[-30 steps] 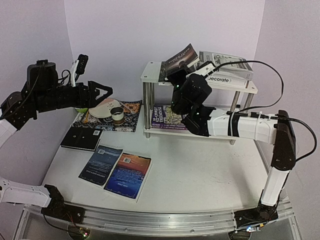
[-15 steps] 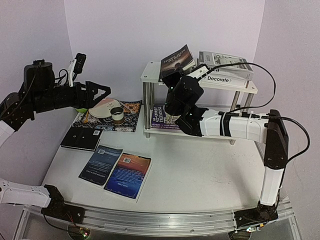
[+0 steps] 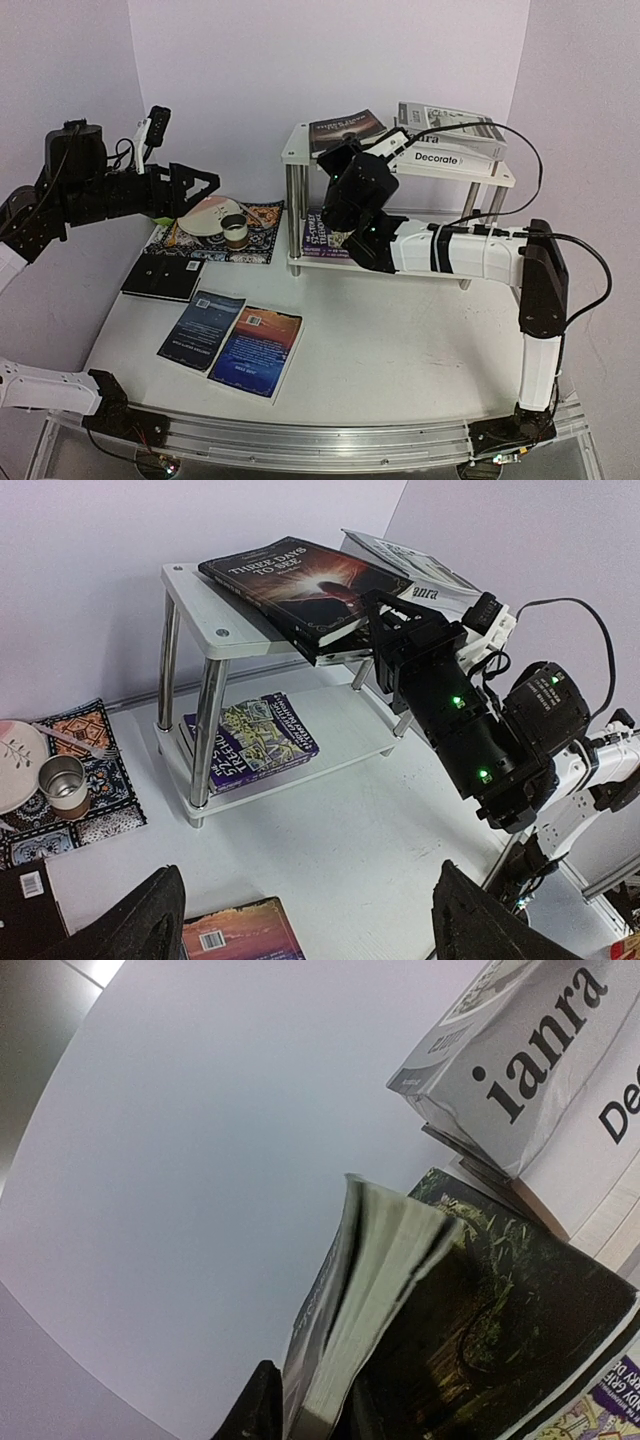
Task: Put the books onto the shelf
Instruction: Place the book on the book pile on the shelf, then adjust the book in the book pile on the shelf.
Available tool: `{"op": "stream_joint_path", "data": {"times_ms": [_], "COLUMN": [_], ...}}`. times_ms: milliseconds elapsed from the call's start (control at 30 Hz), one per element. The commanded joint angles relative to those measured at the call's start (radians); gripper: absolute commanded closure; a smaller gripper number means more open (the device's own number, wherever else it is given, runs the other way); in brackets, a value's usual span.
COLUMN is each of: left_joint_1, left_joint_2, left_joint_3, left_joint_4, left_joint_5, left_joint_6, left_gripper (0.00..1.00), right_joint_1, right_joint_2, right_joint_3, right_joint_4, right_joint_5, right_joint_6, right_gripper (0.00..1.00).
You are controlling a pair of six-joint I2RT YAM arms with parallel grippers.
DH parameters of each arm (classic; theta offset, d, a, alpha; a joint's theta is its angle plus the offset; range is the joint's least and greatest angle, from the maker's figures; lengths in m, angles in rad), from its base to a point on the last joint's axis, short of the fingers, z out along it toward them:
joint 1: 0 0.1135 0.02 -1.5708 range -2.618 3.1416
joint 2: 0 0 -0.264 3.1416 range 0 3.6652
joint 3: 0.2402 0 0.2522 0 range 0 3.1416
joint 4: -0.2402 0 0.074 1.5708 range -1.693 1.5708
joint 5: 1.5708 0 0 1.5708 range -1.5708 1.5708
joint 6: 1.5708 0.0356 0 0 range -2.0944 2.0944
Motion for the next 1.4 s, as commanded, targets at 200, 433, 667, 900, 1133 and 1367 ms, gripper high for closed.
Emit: {"op": "stream_joint_path", "data": {"times_ms": [200, 433, 667, 900, 1133, 1367], "left_joint_1": [0.000, 0.000, 0.002, 0.017, 0.027, 0.026], "left_joint_2": [-0.016, 0.077, 0.156, 0.266, 0.373, 0.442], "left_joint_3": [0.014, 0.107, 0.161, 0.224, 0.288, 0.295], "left_joint_4": [0.024, 0.019, 0.015, 0.016, 0.017, 0.075], "left_joint_5": [0.010, -0.028, -0.020, 0.031, 0.091, 0.097], "left_joint_6": [0.019, 0.005, -0.005, 0.000, 0.021, 0.137], "left_gripper": [0.14, 0.13, 0.10, 0.07, 0.05, 0.00], "right_joint_1": [0.016, 0.064, 0.117, 0.120, 0.119, 0.120], "right_joint_2": [-0.077, -0.153, -0.220, -0.287, -0.281, -0.394], "right_joint_3": [-0.027, -0.094, -0.131, -0.115, -0.104, -0.136], "right_joint_4": [0.143, 0.143, 0.123, -0.221, -0.339, -0.635], "right_joint_5": [0.056, 0.133, 0.186, 0.155, 0.095, -0.007], "right_joint_6": [-0.101, -0.153, -0.207, -0.007, 0.126, 0.174], "right_gripper": [0.64, 0.44, 0.19, 0.20, 0.22, 0.12]}}
